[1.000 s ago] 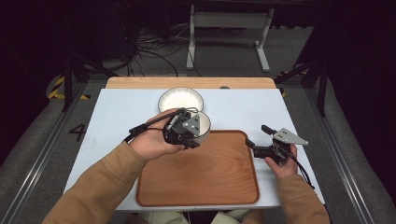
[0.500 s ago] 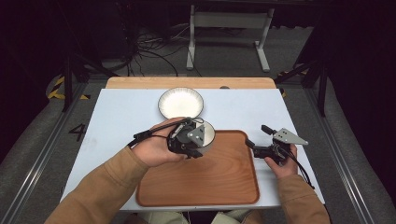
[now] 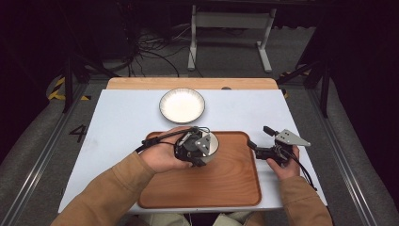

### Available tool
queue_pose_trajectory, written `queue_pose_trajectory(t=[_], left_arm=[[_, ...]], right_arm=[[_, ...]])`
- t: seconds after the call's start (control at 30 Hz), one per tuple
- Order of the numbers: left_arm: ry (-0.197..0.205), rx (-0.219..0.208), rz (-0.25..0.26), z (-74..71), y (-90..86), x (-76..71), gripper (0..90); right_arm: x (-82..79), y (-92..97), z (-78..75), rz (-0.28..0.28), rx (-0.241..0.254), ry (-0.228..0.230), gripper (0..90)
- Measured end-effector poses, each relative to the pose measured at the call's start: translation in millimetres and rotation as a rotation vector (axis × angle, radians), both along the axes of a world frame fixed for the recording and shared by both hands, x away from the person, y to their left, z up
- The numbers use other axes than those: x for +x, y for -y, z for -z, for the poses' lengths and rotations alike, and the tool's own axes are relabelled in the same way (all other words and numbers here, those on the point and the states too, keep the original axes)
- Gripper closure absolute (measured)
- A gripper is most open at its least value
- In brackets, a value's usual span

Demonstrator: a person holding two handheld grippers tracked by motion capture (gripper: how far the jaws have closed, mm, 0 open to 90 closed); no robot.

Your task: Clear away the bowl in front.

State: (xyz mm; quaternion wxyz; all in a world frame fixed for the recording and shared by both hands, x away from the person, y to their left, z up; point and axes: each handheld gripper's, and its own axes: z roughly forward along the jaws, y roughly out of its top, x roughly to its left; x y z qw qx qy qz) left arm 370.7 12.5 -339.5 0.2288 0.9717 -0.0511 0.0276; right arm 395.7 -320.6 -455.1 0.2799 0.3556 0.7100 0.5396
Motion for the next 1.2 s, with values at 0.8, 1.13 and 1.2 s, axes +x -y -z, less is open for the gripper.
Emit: queue_pose_trajectory(t=[0.8,1.13,1.2], left_arm=[[-0.049,0.051,0.001,31.7,6.6,3.6,82.0],[-0.060,0.066,0.002,41.4,10.9,2.3,82.0],[-0.059,0.066,0.000,42.1,11.2,1.7,82.0]], right_arm=[[-0.2,-0.2,0.0,-0.002,-0.001,-0.002,8.5],[-0.3,-0.2,0.0,-0.002,-0.001,-0.001,8.5],[-0.3,-0.2,0.0,-0.002,-0.002,-0.001,8.5]])
